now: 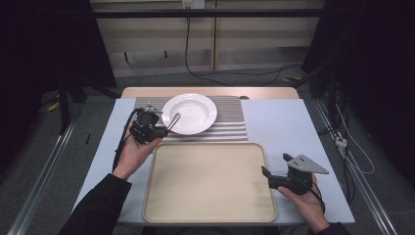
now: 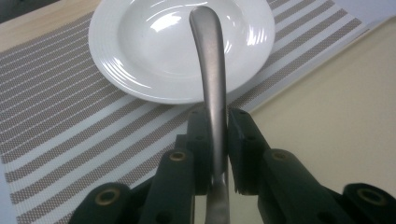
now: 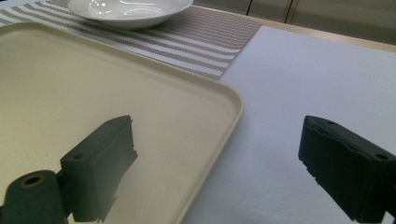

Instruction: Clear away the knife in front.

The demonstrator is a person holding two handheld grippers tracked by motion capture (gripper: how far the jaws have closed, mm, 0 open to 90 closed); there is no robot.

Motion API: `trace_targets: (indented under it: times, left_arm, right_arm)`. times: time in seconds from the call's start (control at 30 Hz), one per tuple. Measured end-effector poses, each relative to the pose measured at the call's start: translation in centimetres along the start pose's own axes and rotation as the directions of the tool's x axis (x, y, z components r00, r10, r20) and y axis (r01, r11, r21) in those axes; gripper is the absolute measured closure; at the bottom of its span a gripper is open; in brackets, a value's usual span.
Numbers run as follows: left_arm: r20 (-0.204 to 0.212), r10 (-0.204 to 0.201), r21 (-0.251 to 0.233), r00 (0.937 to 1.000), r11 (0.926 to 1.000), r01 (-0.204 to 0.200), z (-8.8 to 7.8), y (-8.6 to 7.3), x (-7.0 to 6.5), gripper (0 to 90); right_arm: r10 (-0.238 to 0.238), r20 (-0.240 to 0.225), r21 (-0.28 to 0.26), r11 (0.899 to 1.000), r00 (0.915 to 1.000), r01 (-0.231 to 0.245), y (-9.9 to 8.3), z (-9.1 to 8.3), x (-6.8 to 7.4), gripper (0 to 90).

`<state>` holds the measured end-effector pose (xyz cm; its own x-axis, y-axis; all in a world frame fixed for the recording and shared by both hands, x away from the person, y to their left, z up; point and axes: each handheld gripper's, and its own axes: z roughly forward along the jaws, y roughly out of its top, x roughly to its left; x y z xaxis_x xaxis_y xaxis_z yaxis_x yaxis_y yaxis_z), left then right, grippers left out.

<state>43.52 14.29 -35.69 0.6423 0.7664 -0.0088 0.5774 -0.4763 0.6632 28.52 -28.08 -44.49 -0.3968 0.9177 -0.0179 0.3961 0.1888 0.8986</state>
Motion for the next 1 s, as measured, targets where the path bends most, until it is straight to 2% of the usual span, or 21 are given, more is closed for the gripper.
trace_targets:
  times: [0.27, 0.4, 0.43, 0.67, 0.7, 0.73, 1.0]
  left_arm:
    - [0.028, 0.024, 0.015, 0.9993, 0.9996, -0.025, -0.3, -0.9, -1.8, 79.9]
    - [0.014, 0.007, 0.007, 0.9999, 0.9999, -0.007, -0.5, -1.2, -2.4, 80.0]
    - [0.028, 0.017, 0.015, 0.9995, 0.9997, -0.017, -0.5, -1.4, -2.6, 79.9]
    - [0.032, 0.032, 0.027, 0.9990, 0.9991, -0.033, -0.5, -2.0, -3.8, 79.9]
    - [0.021, 0.029, 0.029, 0.9994, 0.9991, -0.030, -0.5, -2.1, -4.1, 79.9]
    - [0.032, 0.031, 0.030, 0.9990, 0.9991, -0.032, -0.4, -2.2, -4.2, 79.9]
    - [0.046, 0.055, 0.056, 0.9975, 0.9968, -0.057, 0.4, -3.0, -5.7, 79.9]
  right_arm:
    - [-0.001, -0.002, -0.002, 1.000, 1.0000, 0.001, 0.0, 0.0, 0.0, 10.6]
    - [-0.004, -0.002, -0.002, 1.000, 1.0000, 0.004, 0.0, 0.0, 0.1, 10.6]
    - [-0.003, -0.002, -0.002, 1.000, 1.0000, 0.003, 0.0, 0.0, 0.1, 10.6]
    - [-0.004, -0.001, -0.001, 1.000, 1.0000, 0.004, 0.0, 0.0, 0.1, 10.6]
    - [-0.005, 0.000, -0.001, 1.000, 1.0000, 0.005, 0.0, 0.0, 0.1, 10.7]
    - [-0.004, -0.001, 0.000, 1.000, 1.0000, 0.004, 0.0, 0.0, 0.1, 10.6]
    - [-0.006, 0.000, 0.000, 1.000, 1.0000, 0.006, 0.0, 0.0, 0.1, 10.6]
